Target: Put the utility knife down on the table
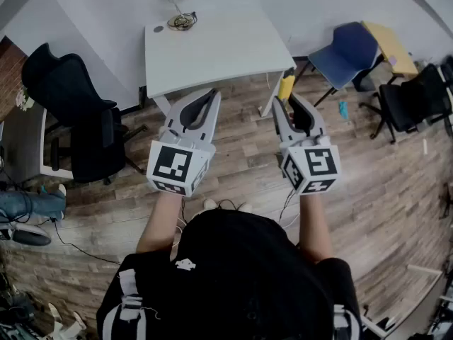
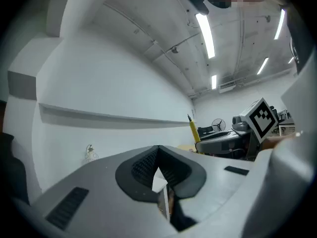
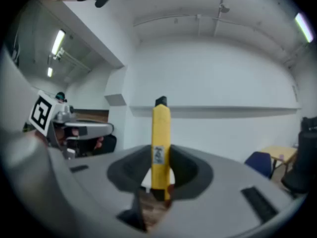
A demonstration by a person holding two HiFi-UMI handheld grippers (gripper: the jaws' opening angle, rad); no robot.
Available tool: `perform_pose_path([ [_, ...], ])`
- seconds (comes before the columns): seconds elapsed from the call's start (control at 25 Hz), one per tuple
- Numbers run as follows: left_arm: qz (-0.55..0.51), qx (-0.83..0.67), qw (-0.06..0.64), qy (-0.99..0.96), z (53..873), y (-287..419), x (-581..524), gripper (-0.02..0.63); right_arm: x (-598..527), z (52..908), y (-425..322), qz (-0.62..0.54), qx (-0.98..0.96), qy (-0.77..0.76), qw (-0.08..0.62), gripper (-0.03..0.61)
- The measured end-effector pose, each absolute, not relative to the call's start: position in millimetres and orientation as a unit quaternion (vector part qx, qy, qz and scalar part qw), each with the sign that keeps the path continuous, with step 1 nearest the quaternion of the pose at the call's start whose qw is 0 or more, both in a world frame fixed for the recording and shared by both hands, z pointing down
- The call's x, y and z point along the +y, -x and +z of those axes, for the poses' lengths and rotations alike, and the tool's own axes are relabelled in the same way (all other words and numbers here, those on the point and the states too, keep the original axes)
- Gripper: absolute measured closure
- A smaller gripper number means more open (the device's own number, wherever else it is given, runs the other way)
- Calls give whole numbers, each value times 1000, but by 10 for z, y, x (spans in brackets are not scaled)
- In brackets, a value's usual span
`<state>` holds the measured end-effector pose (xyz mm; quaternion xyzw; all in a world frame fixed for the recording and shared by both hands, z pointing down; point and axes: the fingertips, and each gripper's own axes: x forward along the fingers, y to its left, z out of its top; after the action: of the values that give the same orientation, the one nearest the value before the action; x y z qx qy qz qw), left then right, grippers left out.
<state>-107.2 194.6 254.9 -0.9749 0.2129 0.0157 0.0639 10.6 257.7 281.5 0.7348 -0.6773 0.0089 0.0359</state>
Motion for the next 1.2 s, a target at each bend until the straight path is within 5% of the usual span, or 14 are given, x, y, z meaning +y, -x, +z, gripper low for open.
perform_pose_path([
  [1.2, -15, 225, 54, 973, 2849, 367, 2415, 598, 2965, 3152, -747, 27, -713, -700, 27, 449],
])
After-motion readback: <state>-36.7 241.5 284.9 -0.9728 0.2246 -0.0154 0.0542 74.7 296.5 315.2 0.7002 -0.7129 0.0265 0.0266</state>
